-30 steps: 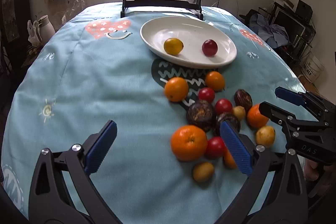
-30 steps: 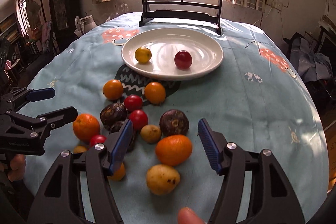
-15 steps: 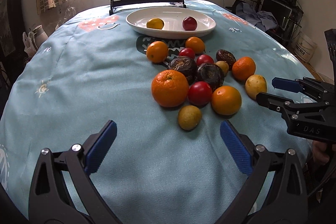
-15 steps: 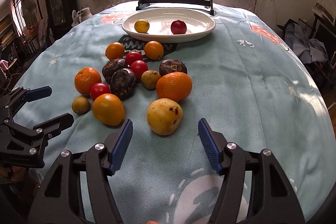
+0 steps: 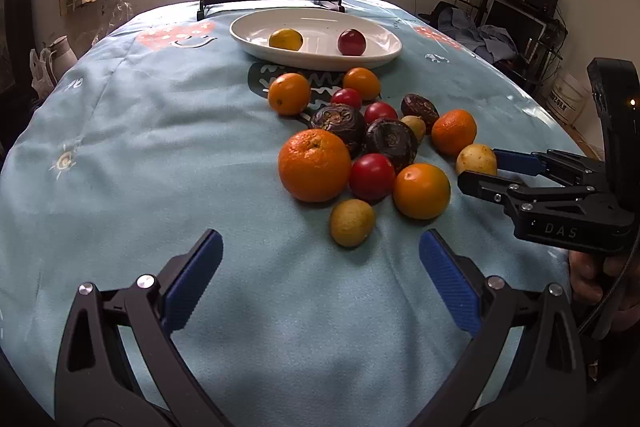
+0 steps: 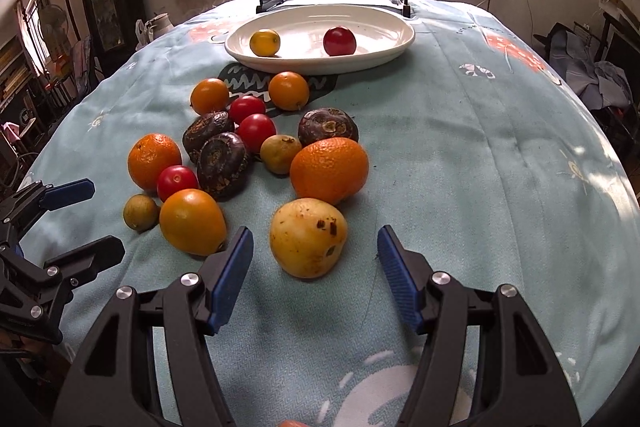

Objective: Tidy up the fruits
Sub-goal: 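Move both tools back toward the fruit cluster, then grasp the pale yellow fruit with the right tool while the left tool grasps a small yellow fruit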

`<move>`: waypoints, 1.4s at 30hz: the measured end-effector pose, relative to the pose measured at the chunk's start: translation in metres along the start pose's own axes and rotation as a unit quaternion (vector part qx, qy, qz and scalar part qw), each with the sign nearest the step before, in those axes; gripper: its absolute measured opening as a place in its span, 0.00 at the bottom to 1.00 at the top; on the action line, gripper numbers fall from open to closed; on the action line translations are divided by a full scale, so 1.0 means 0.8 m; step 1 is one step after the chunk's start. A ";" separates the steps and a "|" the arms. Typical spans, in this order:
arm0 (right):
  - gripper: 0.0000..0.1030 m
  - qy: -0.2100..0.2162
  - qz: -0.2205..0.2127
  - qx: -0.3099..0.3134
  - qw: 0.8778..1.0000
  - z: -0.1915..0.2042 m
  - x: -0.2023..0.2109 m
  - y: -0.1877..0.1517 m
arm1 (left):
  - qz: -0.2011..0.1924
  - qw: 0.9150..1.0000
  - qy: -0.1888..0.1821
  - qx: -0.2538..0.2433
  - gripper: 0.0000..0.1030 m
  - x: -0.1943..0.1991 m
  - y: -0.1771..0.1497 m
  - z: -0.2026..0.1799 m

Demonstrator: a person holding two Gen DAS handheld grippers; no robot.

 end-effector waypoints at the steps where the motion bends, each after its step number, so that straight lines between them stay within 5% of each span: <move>1: 0.62 0.002 0.004 -0.003 1.000 -0.001 -0.002 0.000 | 0.000 1.000 0.000 0.001 0.97 0.000 0.000 0.001; 8: 0.37 0.021 0.007 -0.011 1.000 -0.001 -0.005 -0.003 | 0.010 1.000 0.001 0.003 0.94 -0.006 0.001 -0.001; 10: 0.37 0.022 0.006 -0.013 1.000 -0.001 -0.005 -0.003 | 0.016 1.000 -0.003 -0.009 0.80 -0.010 0.002 -0.006; 12: 0.37 0.027 0.006 -0.019 0.999 -0.003 -0.006 -0.003 | 0.038 0.999 -0.011 -0.020 0.48 -0.020 -0.001 -0.012; 42: 0.37 0.053 -0.006 -0.032 0.998 -0.007 0.005 -0.004 | 0.040 0.999 -0.012 -0.032 0.25 -0.028 0.009 -0.032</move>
Point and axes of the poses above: each gripper's, at about its wrist camera, not at the fingertips, and x roughly against the way its jaws point, z to its left, y to its top, the point moved 3 cm from there along -x, roughly the way its jaws point, and after that the axes turned 10 degrees about -z, right-handed, at the moved point
